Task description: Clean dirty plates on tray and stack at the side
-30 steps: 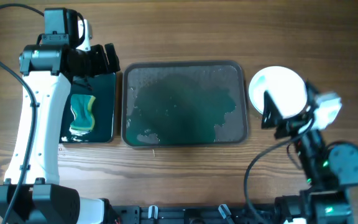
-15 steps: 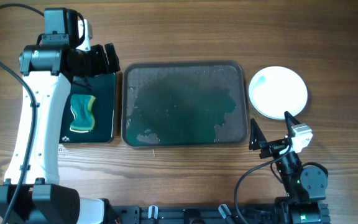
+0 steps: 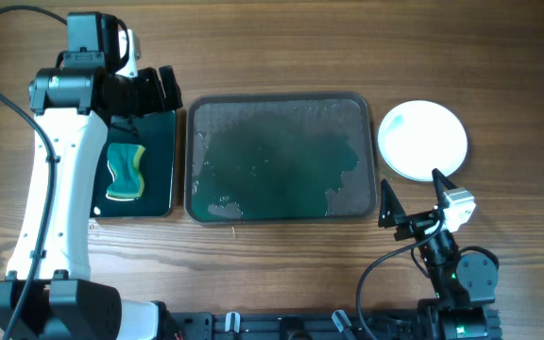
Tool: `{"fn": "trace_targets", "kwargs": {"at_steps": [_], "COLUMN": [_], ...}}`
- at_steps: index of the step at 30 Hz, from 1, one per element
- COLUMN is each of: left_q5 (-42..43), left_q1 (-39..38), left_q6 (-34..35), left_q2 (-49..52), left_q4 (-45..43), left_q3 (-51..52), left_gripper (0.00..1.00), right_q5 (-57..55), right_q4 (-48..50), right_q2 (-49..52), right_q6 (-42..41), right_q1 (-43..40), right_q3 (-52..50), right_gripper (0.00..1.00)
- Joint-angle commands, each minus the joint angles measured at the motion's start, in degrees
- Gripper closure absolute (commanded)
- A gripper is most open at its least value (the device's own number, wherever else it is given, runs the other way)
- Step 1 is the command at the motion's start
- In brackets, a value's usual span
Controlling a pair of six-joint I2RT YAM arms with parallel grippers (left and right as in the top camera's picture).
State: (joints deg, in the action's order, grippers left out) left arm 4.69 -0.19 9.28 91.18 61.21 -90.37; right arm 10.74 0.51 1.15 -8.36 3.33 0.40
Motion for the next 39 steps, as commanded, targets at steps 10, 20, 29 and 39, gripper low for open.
{"fn": "trace_targets", "kwargs": {"at_steps": [10,20,29,39], "left_q5": [-0.24,-2.19,-2.43,-5.18], "left_q1": [-0.04,-0.02,1.09,1.31], "left_q6": [0.11,0.09,0.11,-0.13], "left_q2": [-0.09,-21.03,-58.62,-82.88], "left_q4": [-0.15,-17.75,-44.98,-55.98], "left_q3": [0.13,12.79,55.21,79.93], "left_gripper": [0.0,0.0,0.0,0.0], "right_q5": [0.9,0.9,0.9,0.9], "right_q4": [0.42,0.42,0.42,0.42], "right_q2": [-0.72,-0.72,-0.72,-0.72], "right_q6": [-0.98,-1.01,-0.98,-0.98], "right_q1": [0.13,0.13,0.13,0.13], "right_q3": [-0.11,-0.11,-0.11,-0.11], "right_gripper": [0.0,0.0,0.0,0.0]}}
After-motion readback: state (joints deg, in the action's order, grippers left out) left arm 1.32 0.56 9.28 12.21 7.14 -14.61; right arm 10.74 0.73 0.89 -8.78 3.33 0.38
